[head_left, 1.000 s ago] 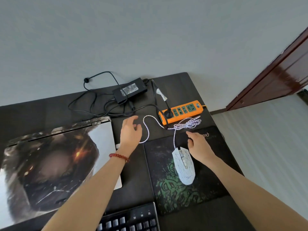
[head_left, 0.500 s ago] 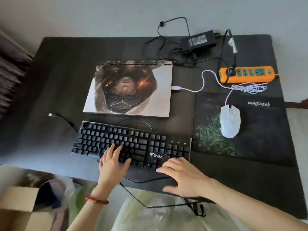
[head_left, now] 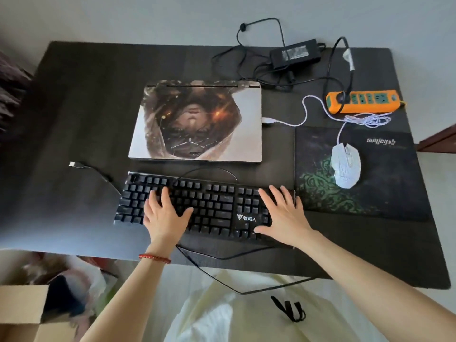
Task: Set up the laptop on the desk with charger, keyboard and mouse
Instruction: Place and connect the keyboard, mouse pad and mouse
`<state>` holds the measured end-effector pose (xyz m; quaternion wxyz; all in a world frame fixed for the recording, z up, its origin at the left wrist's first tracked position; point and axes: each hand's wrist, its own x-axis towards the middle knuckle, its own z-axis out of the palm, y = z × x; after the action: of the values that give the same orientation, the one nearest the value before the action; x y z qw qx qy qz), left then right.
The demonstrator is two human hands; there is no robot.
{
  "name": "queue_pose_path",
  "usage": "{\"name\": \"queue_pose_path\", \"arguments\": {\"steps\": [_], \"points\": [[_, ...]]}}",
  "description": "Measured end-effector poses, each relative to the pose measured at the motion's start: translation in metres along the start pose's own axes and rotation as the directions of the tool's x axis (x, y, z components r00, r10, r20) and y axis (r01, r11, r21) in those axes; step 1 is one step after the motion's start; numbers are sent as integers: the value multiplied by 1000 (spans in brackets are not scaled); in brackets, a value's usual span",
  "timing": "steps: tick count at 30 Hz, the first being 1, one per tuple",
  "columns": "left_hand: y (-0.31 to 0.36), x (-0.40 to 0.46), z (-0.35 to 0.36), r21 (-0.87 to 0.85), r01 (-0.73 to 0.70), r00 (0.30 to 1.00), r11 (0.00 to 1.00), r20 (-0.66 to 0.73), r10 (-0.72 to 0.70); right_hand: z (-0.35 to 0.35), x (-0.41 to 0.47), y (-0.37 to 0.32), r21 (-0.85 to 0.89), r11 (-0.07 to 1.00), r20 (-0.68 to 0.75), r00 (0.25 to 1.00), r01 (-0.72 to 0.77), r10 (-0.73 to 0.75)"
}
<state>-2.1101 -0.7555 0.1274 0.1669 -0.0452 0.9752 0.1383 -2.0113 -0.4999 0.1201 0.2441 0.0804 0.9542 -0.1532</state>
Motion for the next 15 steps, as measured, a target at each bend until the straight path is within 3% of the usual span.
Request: {"name": "queue_pose_path", "arguments": {"steps": [2, 4, 8, 10, 13, 15], "points": [[-12, -1, -4, -55, 78, 994, 995, -70, -82, 2, -2, -10, 40, 998, -37, 998, -42, 44], [-22, 1, -7, -88, 65, 996, 994, -51, -70, 9, -14, -19, 45, 997, -94, 994, -56, 60], [-31, 4, -21, -196, -115, 993, 974, -49, 107, 23, -45, -30, -14, 1000, -294, 955, 20, -23], [-25, -1, -28, -346, -183, 981, 920, -7, 193, 29, -54, -36, -28, 993, -393, 912, 117, -118], [-12, -8, -33, -623, -102, 958, 775, 149, 246, 38, -60, -54, -122, 944, -341, 881, 305, -329], [-4, -8, -34, -739, -7, 952, 673, 202, 231, 46, -61, -66, -190, 926, -228, 903, 325, -364]]}}
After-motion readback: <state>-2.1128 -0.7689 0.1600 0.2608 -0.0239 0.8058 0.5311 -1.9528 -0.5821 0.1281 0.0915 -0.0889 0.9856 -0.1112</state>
